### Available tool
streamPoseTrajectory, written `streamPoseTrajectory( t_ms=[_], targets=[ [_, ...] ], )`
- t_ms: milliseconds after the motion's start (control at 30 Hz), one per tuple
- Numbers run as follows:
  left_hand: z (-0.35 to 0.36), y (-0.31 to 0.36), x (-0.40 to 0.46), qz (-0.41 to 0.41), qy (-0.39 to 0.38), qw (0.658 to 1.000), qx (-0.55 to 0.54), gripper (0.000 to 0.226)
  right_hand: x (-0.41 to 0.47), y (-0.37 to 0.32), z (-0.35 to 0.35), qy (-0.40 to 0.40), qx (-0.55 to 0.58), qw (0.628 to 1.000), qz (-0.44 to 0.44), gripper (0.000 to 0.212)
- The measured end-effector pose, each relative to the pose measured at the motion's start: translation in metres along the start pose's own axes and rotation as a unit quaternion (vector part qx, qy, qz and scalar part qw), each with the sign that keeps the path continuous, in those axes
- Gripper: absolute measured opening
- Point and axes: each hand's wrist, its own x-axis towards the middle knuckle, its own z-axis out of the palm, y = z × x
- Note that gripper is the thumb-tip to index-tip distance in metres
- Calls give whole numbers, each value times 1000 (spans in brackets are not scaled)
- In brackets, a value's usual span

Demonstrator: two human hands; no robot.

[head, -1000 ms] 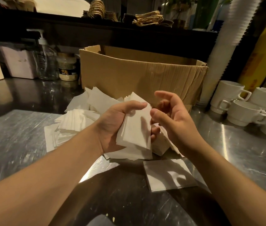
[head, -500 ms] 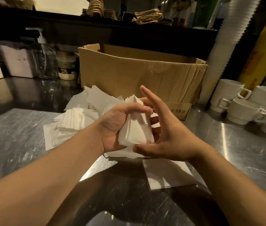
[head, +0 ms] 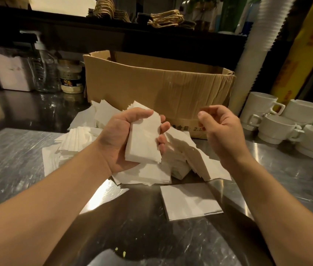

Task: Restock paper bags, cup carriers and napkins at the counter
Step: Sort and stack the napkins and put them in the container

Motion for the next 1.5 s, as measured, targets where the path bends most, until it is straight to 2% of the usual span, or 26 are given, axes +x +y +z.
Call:
streamPoseTrajectory(
  t_ms=[133, 233, 367, 567, 700, 800, 867, 967, 1033, 1067, 1133, 1200, 1267, 1367, 1500],
  targets=[
    [0, 3, 0, 10, 8, 1000, -7, 59, 4, 8, 0, -74, -106, 990, 48, 13],
    [2, 6, -3, 19, 8, 1000, -11, 50, -1, 3, 1, -169, -165, 971, 26, 11],
    [2, 8, -4, 25, 14, 1000, -10, 50, -6, -7, -2, -288, -219, 932, -11, 14],
    [2, 8, -4, 30, 17, 999, -9, 49, -9, -13, -1, -341, -292, 893, -19, 32],
    [2, 8, -4, 29, 19, 999, 1, 50, -10, -9, 5, -332, -338, 880, -45, 52],
    [2, 8, -3, 26, 21, 999, 3, 51, -13, -5, 12, -301, -392, 861, -121, 41],
    [2, 7, -3, 24, 19, 1000, 2, 51, -12, -2, 12, -271, -382, 872, -141, 31],
    [1, 7, -3, 29, 11, 1000, -5, 49, -10, 1, 10, -211, -290, 930, -84, 23],
    [2, 7, -4, 39, 5, 999, -11, 49, -10, 2, 9, -166, -234, 956, -66, 8],
    [1, 8, -4, 46, 0, 999, -19, 49, -9, 2, 9, -148, -209, 965, -56, 7],
    [0, 9, -4, 58, -14, 997, -42, 50, -6, 0, 7, -131, -119, 984, -14, 18],
    [-2, 10, -4, 69, -26, 996, -54, 52, -5, -8, 2, -125, 16, 990, 63, 19],
    [-4, 11, -4, 75, -33, 995, -62, 52, -2, -12, -4, -116, 97, 977, 154, 24],
    [-5, 10, -3, 80, -23, 995, -61, 53, 1, -11, -9, -118, 15, 967, 226, 28],
    [-2, 9, -3, 77, -2, 996, -53, 52, 8, -1, -1, -132, -190, 954, 191, 24]
  ],
)
